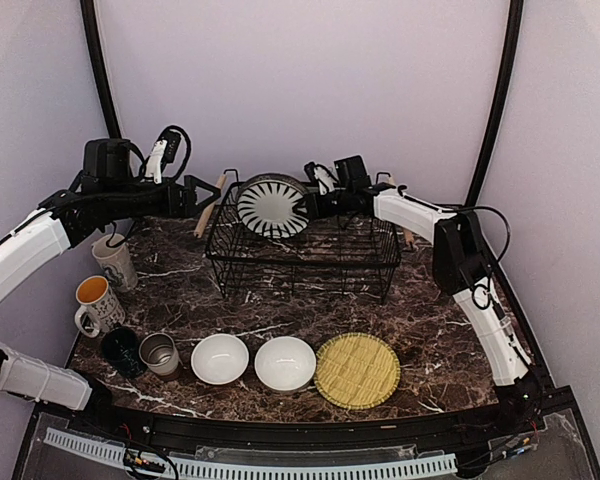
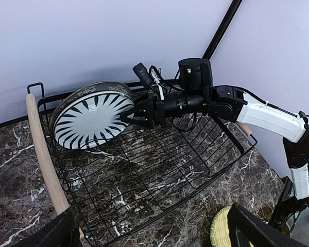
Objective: Unload the mixed dishes from the dish rack
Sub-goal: Grab the plate from the dish rack.
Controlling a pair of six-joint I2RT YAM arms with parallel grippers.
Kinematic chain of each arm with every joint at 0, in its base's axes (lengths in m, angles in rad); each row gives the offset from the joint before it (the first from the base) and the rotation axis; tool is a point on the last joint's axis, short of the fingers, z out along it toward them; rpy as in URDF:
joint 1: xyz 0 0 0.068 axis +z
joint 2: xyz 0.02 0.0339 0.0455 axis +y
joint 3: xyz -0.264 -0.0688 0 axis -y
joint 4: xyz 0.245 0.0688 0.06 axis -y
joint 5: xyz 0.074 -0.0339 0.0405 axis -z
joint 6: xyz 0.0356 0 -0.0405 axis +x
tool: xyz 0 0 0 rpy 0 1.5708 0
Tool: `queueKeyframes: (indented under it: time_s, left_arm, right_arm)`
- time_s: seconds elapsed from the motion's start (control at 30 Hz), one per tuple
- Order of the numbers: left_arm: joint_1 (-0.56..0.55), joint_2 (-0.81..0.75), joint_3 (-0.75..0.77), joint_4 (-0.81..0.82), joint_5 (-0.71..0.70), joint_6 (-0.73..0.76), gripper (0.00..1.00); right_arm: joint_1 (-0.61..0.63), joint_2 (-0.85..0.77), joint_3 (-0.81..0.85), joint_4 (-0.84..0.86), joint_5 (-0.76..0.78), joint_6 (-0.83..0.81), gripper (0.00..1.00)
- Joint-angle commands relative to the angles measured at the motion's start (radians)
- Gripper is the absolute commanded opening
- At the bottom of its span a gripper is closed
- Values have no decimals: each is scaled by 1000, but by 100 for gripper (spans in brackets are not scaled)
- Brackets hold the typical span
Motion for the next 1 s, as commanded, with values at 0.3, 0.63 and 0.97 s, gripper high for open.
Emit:
queueKeyframes:
  time_s: [0.3, 0.63, 0.97]
  left_arm:
    - [10, 2, -16, 10, 7, -1, 99]
    - [11, 1, -22, 18, 14, -7, 99]
    - [12, 8, -28, 33, 27, -19, 99]
  right_arm:
    - [14, 16, 25, 208, -3, -315, 26]
    - [51, -107, -58, 212, 22, -376, 1]
    - [59, -334, -255, 236, 107, -491, 0]
